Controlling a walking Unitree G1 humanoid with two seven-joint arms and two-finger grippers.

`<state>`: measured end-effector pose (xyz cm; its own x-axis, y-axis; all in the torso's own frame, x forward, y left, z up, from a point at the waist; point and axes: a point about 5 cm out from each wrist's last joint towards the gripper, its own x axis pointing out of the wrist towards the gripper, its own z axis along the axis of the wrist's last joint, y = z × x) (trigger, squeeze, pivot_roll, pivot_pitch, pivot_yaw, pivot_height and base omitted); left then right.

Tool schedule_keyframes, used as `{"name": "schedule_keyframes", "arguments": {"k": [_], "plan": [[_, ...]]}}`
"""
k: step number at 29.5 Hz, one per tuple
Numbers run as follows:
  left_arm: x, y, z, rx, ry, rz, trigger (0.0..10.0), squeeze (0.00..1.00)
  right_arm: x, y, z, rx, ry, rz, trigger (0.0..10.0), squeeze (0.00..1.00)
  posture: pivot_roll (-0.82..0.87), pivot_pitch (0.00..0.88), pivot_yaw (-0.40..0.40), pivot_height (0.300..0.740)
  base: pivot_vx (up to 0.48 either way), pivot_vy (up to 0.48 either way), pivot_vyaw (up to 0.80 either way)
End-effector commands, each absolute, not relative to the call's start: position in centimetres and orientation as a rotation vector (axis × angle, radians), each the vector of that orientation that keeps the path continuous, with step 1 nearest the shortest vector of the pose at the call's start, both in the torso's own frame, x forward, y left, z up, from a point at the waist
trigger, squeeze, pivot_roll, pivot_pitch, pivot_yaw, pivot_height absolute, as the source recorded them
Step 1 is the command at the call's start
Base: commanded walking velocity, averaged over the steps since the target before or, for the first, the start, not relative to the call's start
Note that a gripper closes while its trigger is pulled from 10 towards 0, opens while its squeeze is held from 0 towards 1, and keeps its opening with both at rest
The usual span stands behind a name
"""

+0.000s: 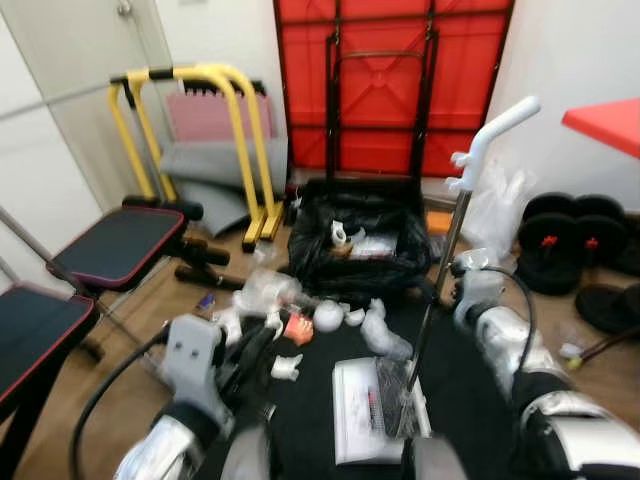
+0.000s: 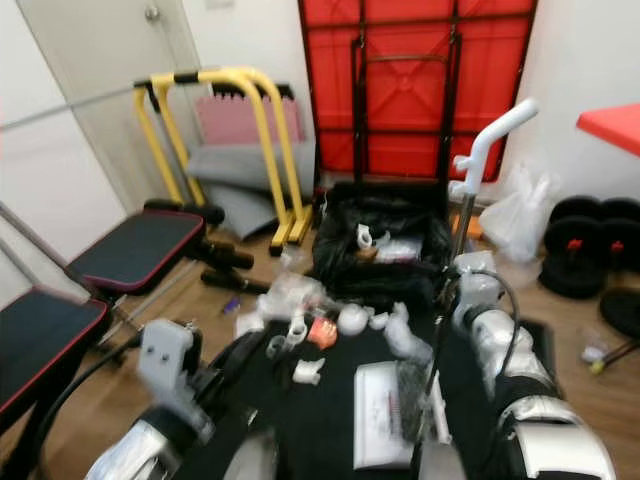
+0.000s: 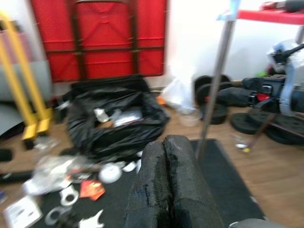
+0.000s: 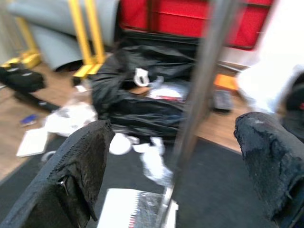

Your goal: Sweep floor

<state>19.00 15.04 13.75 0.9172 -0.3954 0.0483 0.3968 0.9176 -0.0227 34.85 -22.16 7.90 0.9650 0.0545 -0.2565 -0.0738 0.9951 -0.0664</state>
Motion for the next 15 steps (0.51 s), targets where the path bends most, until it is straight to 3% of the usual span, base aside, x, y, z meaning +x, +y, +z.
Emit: {"name": "schedule_keyframes", "arguments": {"k": [1,6,15], "plan": [[19.0,15.1,13.6,-0.028,-0.022,-0.378,10.0,0.0,34.7,-22.1,7.5,-0.067,0.286,0.06,10.0,0.0,-0.05,0.083,-0.006,0.585,0.0,0.0,0.0],[18.4,14.4,14.5,-0.045,-0.023,-0.397,10.0,0.0,35.7,-20.4,8.7,-0.03,0.219,0.104,10.0,0.0,-0.04,0.132,0.004,0.576,0.0,0.0,0.0],[17.5,13.4,15.6,-0.071,-0.02,-0.42,10.0,0.0,36.7,-20.4,10.0,-0.055,0.192,0.022,10.0,0.0,-0.02,0.192,0.015,0.576,0.0,0.0,0.0]]}}
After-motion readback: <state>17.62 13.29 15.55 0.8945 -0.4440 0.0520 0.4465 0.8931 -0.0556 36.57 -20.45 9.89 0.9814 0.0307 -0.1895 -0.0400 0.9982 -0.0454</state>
